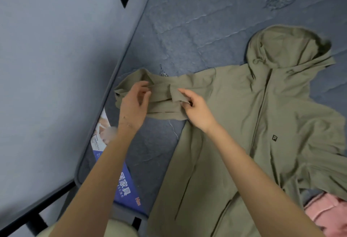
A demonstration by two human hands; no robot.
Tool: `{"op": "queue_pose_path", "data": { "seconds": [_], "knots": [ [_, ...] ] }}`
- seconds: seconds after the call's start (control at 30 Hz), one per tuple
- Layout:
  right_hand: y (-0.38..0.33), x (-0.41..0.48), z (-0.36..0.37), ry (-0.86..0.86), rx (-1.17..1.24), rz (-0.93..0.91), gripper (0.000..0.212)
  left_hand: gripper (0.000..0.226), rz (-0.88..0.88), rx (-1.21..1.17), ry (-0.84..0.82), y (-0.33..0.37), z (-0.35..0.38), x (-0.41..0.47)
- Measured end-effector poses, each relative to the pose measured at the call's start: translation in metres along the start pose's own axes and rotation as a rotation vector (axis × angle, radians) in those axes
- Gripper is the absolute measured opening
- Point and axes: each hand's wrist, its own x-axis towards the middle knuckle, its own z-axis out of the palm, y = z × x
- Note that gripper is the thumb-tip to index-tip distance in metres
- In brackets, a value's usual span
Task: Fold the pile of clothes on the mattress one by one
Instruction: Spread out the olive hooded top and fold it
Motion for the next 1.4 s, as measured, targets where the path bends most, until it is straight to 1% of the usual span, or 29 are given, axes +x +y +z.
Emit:
{"op": "queue_pose_path", "data": {
  "seconds": [0.1,0.17,0.23,0.3,0.37,0.43,0.53,0.63,0.67,0.77,0.83,0.93,1.0,1.1,1.17,1.2,1.27,1.3,1.33,1.37,1.4],
  "knots": [
    [0.007,-0.007,-0.035,0.028,0.045,0.039,0.043,0.050,0.057,0.250,-0.191,-0.001,0.011,0.007],
    [0.014,-0.016,-0.059,0.074,0.107,0.087,0.040,0.056,0.059,0.435,-0.265,0.002,0.025,0.008],
    [0.022,-0.026,-0.081,0.125,0.158,0.140,0.037,0.055,0.054,0.546,-0.258,0.006,0.038,0.008],
    [0.031,-0.037,-0.103,0.218,0.193,0.176,0.034,0.051,0.044,0.610,-0.233,0.012,0.050,0.011],
    [0.042,-0.049,-0.125,0.327,0.206,0.203,0.031,0.048,0.021,0.679,-0.222,0.020,0.061,0.016],
    [0.053,-0.058,-0.145,0.382,0.200,0.215,0.028,0.047,0.003,0.736,-0.230,0.026,0.074,0.020],
    [0.069,-0.072,-0.172,0.454,0.186,0.234,0.015,0.045,0.034,0.773,-0.248,0.035,0.093,0.024],
    [0.090,-0.087,-0.202,0.570,0.118,0.251,0.004,0.037,0.064,0.788,-0.258,0.045,0.113,0.030],
    [0.096,-0.092,-0.212,0.608,0.091,0.266,0.006,0.035,0.069,0.793,-0.257,0.049,0.120,0.032],
    [0.118,-0.108,-0.242,0.724,0.037,0.362,0.032,0.026,0.096,0.786,-0.248,0.062,0.144,0.036],
    [0.129,-0.118,-0.261,0.791,0.026,0.444,0.045,0.021,0.125,0.731,-0.238,0.074,0.160,0.036],
    [0.145,-0.133,-0.285,0.852,0.004,0.536,0.050,0.018,0.208,0.622,-0.240,0.096,0.186,0.032],
    [0.156,-0.144,-0.300,0.897,0.007,0.555,0.051,0.018,0.260,0.601,-0.248,0.110,0.202,0.027],
    [0.172,-0.158,-0.317,0.947,-0.034,0.584,0.051,0.018,0.342,0.593,-0.232,0.124,0.222,0.018],
    [0.184,-0.166,-0.324,0.938,-0.049,0.626,0.048,0.017,0.377,0.582,-0.207,0.129,0.232,0.012],
    [0.187,-0.169,-0.325,0.914,-0.068,0.626,0.042,0.020,0.391,0.584,-0.200,0.130,0.237,0.009],
    [0.191,-0.173,-0.324,0.828,-0.124,0.644,0.020,0.037,0.404,0.615,-0.207,0.129,0.246,0.000],
    [0.192,-0.175,-0.322,0.802,-0.191,0.642,0.035,0.045,0.417,0.636,-0.207,0.127,0.249,-0.005],
    [0.193,-0.176,-0.319,0.780,-0.286,0.623,0.056,0.050,0.440,0.661,-0.203,0.125,0.252,-0.009],
    [0.192,-0.178,-0.315,0.792,-0.392,0.589,0.070,0.051,0.476,0.689,-0.200,0.124,0.254,-0.014],
    [0.190,-0.178,-0.311,0.800,-0.474,0.537,0.076,0.051,0.523,0.716,-0.201,0.122,0.256,-0.020]
  ]
}}
